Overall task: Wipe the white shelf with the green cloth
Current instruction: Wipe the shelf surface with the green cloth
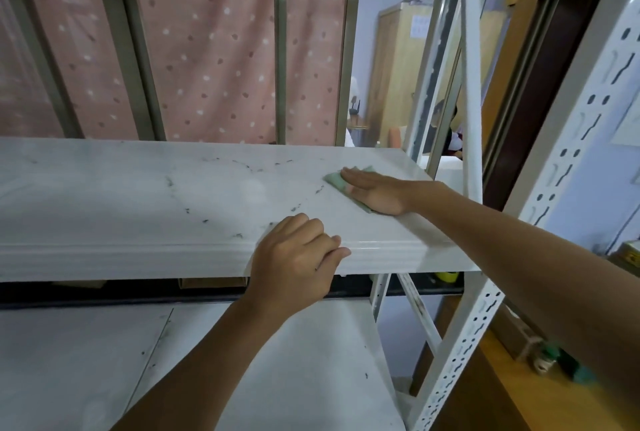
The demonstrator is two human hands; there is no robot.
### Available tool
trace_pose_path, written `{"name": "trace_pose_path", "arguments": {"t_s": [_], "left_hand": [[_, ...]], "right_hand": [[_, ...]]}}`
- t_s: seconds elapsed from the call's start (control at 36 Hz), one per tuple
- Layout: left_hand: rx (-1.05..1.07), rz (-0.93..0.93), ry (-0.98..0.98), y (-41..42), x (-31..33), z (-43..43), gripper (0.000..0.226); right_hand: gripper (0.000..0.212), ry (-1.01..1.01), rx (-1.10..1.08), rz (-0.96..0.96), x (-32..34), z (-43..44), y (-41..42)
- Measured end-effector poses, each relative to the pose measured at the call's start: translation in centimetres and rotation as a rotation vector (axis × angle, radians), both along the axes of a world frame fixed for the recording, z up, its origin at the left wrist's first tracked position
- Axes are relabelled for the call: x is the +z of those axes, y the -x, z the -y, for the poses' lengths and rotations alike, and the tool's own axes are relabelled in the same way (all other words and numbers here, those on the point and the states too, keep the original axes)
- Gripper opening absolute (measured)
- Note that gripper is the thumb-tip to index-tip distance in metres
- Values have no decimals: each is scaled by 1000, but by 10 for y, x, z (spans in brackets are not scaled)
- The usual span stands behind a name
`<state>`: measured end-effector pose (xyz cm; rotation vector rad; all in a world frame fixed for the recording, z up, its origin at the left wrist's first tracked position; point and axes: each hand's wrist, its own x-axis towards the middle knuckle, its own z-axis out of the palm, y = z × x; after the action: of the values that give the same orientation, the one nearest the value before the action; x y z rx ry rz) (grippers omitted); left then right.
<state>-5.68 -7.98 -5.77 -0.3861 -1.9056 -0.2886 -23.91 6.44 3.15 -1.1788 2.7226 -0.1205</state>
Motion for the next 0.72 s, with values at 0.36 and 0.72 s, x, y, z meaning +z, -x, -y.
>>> {"name": "trace_pose_path", "arguments": {"t_s": [0.36,0.72], "left_hand": [[7,-22,-4,0,0,-3,20],[8,-38,5,0,0,-2,18]], "right_hand": [[64,-22,-15,8,-14,-41,-65],[70,-18,-406,-42,-11,-50,24]]}}
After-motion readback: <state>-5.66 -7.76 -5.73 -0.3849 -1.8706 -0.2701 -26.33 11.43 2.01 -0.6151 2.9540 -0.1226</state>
